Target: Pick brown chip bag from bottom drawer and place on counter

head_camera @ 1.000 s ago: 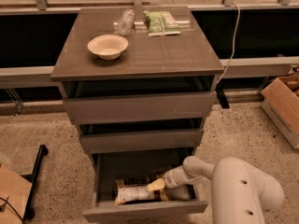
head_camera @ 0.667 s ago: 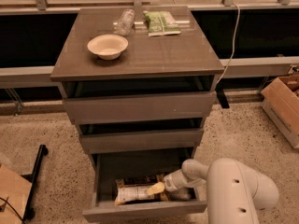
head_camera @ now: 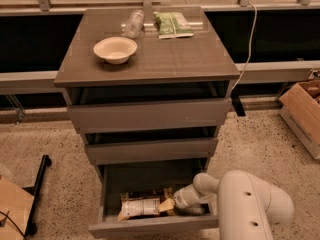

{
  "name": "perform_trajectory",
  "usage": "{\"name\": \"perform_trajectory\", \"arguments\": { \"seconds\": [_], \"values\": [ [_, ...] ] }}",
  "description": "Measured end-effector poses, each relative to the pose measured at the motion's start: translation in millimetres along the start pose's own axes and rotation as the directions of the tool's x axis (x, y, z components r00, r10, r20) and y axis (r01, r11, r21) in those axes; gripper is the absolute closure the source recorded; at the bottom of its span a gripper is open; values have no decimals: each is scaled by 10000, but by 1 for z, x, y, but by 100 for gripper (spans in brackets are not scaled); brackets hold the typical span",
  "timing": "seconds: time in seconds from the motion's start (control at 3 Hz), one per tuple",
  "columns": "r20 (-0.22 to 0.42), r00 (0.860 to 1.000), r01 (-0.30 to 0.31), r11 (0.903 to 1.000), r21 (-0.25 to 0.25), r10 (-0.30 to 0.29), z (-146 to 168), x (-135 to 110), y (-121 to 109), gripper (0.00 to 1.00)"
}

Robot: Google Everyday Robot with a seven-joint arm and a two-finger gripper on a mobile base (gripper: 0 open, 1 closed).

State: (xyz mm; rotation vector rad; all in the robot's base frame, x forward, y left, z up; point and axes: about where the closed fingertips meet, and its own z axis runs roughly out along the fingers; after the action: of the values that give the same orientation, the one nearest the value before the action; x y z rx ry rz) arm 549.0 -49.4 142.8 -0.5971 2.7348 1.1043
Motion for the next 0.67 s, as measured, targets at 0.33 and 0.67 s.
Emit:
{"name": "perform_trajectory", "arguments": {
  "seconds": [0.33, 0.67],
  "values": [
    [109, 9999, -37, 10000, 29, 37, 1, -2, 3, 65],
    [326, 9995, 12, 10000, 31, -13, -3, -6, 10, 88]
  ]
}}
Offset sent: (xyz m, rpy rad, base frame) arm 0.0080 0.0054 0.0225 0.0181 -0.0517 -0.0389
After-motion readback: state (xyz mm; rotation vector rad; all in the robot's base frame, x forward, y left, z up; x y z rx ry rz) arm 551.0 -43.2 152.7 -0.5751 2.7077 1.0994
